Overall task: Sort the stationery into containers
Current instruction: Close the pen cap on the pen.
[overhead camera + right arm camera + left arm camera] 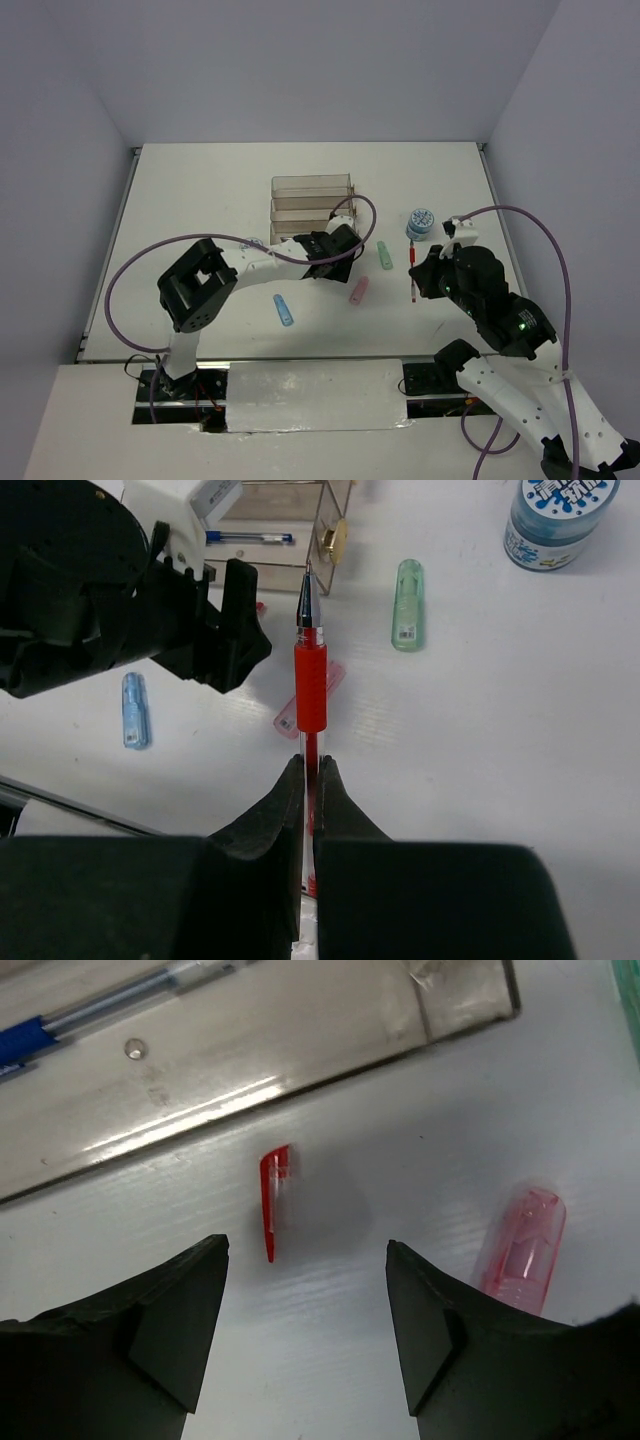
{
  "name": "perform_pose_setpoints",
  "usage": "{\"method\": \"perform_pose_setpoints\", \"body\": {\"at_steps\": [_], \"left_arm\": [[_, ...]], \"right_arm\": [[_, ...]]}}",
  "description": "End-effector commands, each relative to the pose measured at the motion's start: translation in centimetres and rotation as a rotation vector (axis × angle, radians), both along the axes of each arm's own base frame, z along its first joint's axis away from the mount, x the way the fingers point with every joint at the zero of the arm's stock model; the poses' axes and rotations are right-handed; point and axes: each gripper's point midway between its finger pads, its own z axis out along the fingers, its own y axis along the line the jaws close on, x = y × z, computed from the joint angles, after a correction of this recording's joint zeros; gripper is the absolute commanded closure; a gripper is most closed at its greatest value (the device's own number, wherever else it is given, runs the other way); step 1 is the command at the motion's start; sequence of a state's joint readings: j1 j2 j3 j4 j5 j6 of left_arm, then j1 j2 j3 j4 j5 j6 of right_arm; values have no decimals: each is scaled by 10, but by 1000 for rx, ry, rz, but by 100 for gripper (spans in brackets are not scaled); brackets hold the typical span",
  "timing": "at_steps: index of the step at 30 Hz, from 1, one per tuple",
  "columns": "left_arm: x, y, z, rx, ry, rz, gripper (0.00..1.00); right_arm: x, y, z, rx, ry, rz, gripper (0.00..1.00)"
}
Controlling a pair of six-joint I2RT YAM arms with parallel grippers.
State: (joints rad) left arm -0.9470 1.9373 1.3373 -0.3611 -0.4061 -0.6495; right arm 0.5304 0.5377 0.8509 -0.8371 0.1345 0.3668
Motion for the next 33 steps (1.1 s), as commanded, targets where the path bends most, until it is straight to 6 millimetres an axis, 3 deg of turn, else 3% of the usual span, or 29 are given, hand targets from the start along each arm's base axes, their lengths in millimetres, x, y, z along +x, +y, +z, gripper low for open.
{"method": "perform_pose_setpoints", "body": {"at_steps": [1,12,19,22,23,25,28,29,33], "left_arm": [[16,3,0,-7,-22,6,24],[22,6,-22,-17,2,8,30],[12,11,-38,-24,41,18,35],[5,15,-47,-12,65,19,47],[4,15,-47,-19,69,20,57],[-1,20,-48,-23,70,24,63],[-6,23,-48,-31,77,23,84],[-8,24,-48,-28,83,17,100],[-22,18,-40,-51,85,-18,100]], "right_arm": [[0,3,19,13,-49,31,100],[5,11,14,10,-34,56,100],[7,14,8,7,-21,62,100],[7,14,10,10,-25,64,100],[6,14,10,11,-26,64,100],[6,13,12,14,-30,62,100],[5,14,15,22,-43,65,100],[5,14,15,25,-43,71,100],[5,26,13,60,-57,119,100]]}}
